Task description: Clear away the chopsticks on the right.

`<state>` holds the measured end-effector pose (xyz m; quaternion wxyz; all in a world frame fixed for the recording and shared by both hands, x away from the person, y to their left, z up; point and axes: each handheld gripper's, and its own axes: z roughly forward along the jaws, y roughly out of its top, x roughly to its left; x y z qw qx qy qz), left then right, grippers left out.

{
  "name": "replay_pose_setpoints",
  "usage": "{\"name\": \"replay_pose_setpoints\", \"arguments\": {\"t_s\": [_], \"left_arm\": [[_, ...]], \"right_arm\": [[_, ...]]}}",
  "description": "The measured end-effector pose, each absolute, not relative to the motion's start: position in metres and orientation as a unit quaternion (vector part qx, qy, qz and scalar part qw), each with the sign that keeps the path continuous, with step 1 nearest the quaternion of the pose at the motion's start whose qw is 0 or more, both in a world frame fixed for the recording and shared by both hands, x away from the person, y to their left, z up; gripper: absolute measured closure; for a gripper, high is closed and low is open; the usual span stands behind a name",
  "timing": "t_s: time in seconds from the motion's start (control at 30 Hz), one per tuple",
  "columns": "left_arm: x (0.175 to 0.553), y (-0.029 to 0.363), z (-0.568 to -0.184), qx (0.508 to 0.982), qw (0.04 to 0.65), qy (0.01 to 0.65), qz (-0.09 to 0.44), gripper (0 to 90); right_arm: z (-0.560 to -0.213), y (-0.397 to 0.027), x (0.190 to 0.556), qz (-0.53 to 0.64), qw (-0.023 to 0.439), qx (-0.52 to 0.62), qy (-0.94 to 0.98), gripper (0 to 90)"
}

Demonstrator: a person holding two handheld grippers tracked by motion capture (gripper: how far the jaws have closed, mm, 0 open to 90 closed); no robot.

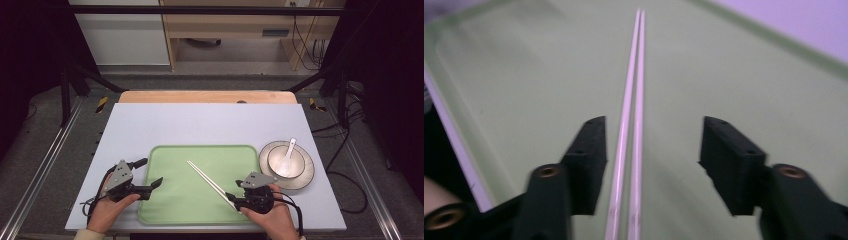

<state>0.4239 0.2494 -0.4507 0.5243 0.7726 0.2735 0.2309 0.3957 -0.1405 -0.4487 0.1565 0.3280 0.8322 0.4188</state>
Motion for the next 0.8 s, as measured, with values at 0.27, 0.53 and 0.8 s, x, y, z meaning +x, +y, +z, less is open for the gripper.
{"name": "replay_pose_setpoints", "arguments": {"t_s": [0.27, 0.53, 0.8], "left_arm": [[0.421, 0.215, -0.442, 0.787, 0.516, 0.269, 0.205, 39.7], [0.433, 0.186, -0.443, 0.803, 0.499, 0.275, 0.175, 79.7], [0.454, 0.165, -0.453, 0.822, 0.461, 0.299, 0.149, 89.5]], "right_arm": [[-0.44, -0.148, 0.396, 0.464, 0.214, 0.334, 0.792, 6.0], [-0.434, -0.165, 0.392, 0.489, 0.237, 0.353, 0.762, 8.6], [-0.436, -0.179, 0.391, 0.495, 0.277, 0.339, 0.75, 8.2]]}}
